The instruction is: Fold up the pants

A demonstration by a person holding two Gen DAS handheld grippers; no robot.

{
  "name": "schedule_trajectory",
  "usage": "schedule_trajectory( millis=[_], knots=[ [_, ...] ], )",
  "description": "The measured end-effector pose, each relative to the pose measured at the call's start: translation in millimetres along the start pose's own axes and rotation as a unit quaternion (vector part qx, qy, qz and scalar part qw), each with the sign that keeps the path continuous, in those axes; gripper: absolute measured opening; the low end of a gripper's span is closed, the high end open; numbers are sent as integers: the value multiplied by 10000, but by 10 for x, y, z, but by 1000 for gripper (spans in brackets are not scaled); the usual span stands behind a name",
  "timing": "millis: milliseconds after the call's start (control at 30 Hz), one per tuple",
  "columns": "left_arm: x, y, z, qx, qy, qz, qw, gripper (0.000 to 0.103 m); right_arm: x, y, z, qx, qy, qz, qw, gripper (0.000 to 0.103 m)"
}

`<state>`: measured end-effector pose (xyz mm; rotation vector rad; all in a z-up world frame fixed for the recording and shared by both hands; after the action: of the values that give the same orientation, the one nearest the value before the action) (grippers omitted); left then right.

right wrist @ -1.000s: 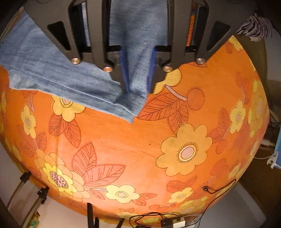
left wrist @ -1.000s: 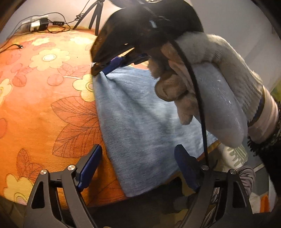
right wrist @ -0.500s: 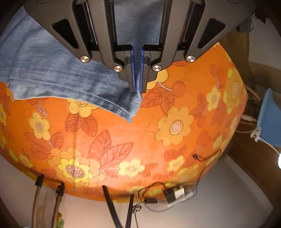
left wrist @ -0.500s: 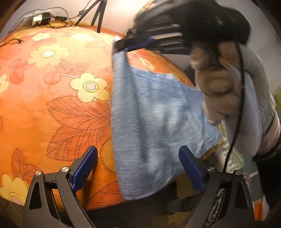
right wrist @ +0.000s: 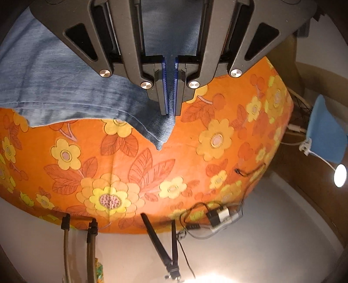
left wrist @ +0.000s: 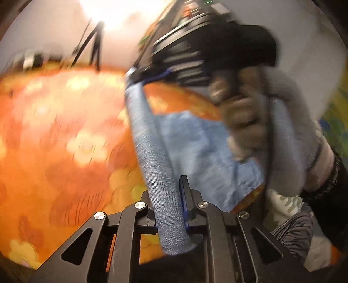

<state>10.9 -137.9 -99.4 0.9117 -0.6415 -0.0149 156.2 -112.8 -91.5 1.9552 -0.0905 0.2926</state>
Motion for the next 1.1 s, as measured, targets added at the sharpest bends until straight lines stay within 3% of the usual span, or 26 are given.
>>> schedule_trajectory(
  millis=[233,467,800,1100],
  knots=[
    [252,117,439,-295,-447,366,9979,13,-13,515,139,229,-38,482,9986,5],
    [428,23,677,-641,-558,419,9955,13,-112,960,568,383,-375,890,9946,5],
    [675,-552,1334,-866,-1037,95,9908,13,-436,1449,1519,501,-1017,1357,9842,5],
    [812,-1253,1943,-931,-1528,-358,9832,13,-900,1699,2614,766,-1808,1782,9642,5]
  ],
)
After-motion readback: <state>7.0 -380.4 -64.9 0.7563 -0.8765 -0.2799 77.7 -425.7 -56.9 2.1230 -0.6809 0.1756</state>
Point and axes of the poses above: each gripper's, at about its wrist camera, not at the fingertips, and y roughly against the way its jaws point, z to its right, x to its top, the point moved 6 cm from there along -y, roughly the way its jaws point, and after that the axes turned 15 degrees about -z, right-handed, at the moved point
